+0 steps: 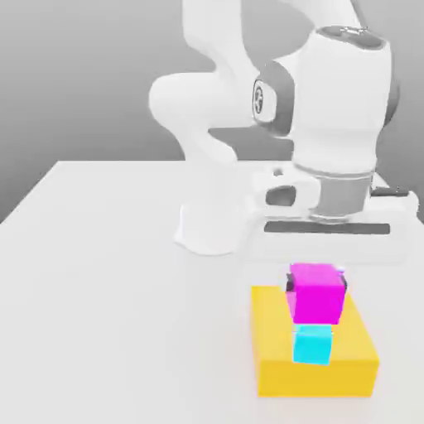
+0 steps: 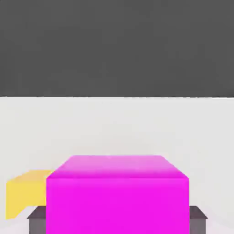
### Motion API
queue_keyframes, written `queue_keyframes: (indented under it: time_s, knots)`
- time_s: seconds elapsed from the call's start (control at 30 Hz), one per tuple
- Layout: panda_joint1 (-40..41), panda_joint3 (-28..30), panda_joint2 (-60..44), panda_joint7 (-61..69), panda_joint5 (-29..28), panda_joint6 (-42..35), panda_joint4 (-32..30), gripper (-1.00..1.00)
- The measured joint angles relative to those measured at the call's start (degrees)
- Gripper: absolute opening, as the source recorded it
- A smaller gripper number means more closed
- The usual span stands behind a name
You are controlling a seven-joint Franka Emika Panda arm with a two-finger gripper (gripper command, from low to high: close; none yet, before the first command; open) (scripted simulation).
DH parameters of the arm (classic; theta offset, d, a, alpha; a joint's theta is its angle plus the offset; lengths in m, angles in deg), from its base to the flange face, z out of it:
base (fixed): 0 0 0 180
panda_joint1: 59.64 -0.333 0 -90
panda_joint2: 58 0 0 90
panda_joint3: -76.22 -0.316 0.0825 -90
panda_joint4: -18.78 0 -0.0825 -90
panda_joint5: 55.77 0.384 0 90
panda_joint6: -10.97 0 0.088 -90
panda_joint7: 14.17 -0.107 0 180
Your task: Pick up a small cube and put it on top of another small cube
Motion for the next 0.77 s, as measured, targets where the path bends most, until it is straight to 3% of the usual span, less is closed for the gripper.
queue_keyframes:
  time_s: [0.2,0.37,0.4,0.6,0.77]
  knots:
    - [-8.11,-1.38,11.10,6.45,7.52,-4.05,-9.19,-1.00]
    - [-8.13,-2.74,4.15,5.86,7.78,5.82,-12.81,-1.00]
    - [-8.00,-2.95,2.66,5.61,7.51,7.74,-13.25,1.00]
    - [-7.91,-3.07,1.91,5.43,7.30,8.69,-13.48,1.00]
    - [-8.64,-2.06,9.00,6.38,8.40,-0.32,-11.51,1.00]
